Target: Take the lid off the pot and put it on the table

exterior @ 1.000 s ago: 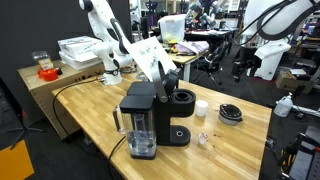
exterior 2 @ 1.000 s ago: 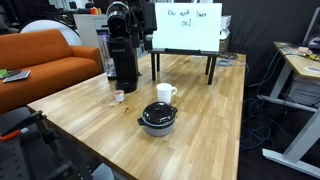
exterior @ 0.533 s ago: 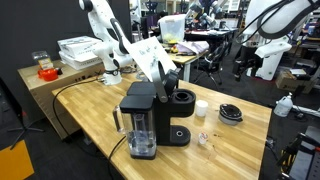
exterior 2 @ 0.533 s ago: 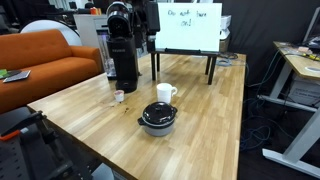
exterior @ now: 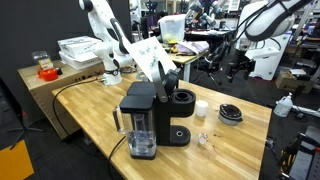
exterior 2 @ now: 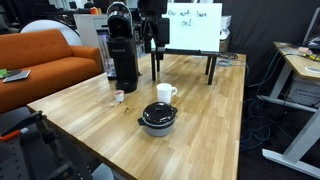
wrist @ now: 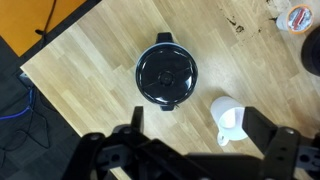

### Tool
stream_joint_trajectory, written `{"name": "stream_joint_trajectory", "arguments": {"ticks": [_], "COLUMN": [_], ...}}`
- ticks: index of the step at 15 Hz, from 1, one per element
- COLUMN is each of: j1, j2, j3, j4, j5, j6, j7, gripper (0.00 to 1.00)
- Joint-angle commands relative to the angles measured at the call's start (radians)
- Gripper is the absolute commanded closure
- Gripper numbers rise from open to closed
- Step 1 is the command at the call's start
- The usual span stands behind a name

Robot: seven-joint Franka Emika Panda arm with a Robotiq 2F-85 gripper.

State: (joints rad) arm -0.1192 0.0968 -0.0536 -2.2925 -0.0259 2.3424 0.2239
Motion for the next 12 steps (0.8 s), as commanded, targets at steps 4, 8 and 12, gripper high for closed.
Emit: {"name": "stream_joint_trajectory", "arguments": {"ticks": [4, 8, 12], "j1": [0.009, 0.010, 0.012], "j2": [0.128, 0.134, 0.134], "j3": [-0.049, -0.057, -0.056], "j4": [0.103, 0.097, 0.100], "j5": [0.003, 0.015, 0.015], "j6": [0.003, -0.001, -0.001], "j7": [-0.030, -0.031, -0.031], "gripper": [0.00, 0.00, 0.00]}}
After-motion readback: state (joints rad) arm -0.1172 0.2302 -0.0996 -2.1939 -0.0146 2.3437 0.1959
